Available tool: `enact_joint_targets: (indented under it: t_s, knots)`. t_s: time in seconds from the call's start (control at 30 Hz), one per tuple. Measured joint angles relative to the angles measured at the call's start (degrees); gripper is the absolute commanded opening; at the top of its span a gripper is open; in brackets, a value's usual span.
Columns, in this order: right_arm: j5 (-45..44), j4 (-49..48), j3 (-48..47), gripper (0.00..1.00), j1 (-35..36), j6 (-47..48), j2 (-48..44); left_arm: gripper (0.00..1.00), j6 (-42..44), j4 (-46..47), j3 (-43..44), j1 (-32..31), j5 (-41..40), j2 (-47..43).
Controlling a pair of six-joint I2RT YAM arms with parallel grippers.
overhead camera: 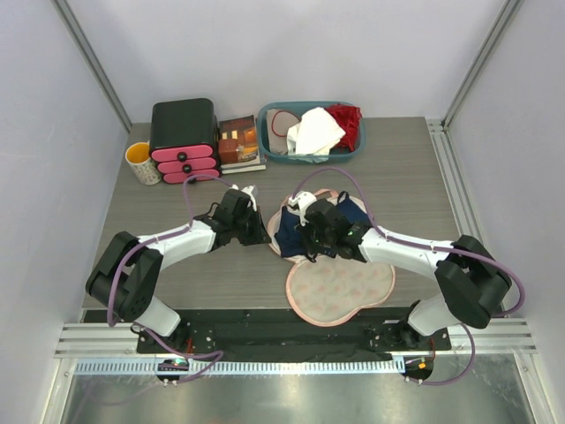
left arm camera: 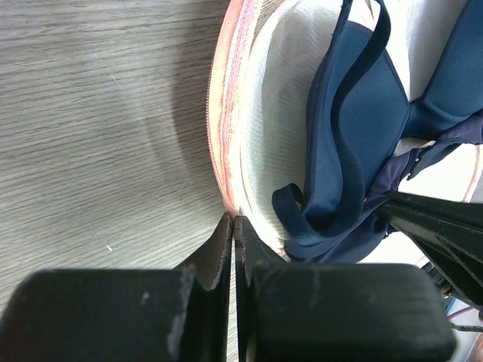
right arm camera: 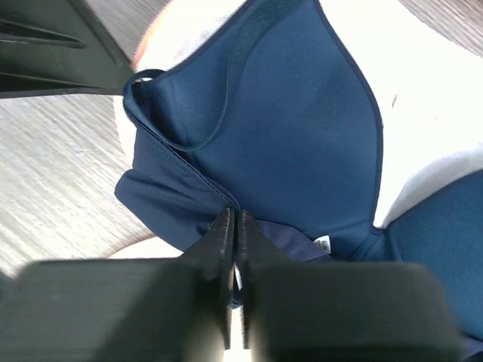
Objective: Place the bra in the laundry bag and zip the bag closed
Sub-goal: Adjust the bra in the laundry bag.
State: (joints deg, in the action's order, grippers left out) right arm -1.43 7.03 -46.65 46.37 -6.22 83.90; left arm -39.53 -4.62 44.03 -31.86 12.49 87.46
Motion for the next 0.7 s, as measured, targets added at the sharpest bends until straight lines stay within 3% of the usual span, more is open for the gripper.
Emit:
enact_joint_targets:
  t_s: [0.07, 0.37, 0.57, 0.7]
  knots:
    - [-1.0, 0.5, 0.0, 0.45, 0.0, -0.4, 0.0, 0.00, 0.0, 0.0, 0.0, 0.0, 0.0, 0.0]
    - [-3.1, 4.2, 0.0, 0.72, -0.4, -6.7, -2.9, 0.00, 0.8, -0.4, 0.2, 0.0, -0.6, 0.0]
    - [-10.0, 8.0, -1.0, 0.76, -2.1, -14.6, -10.5, 0.00, 1.0, -1.0, 0.8, 0.0, -1.2, 0.0]
    - [-15.3, 12.0, -2.6, 0.77, -9.1, -21.3, -12.4, 0.00, 1.1, -1.7, 0.8, 0.0, -2.1, 0.0]
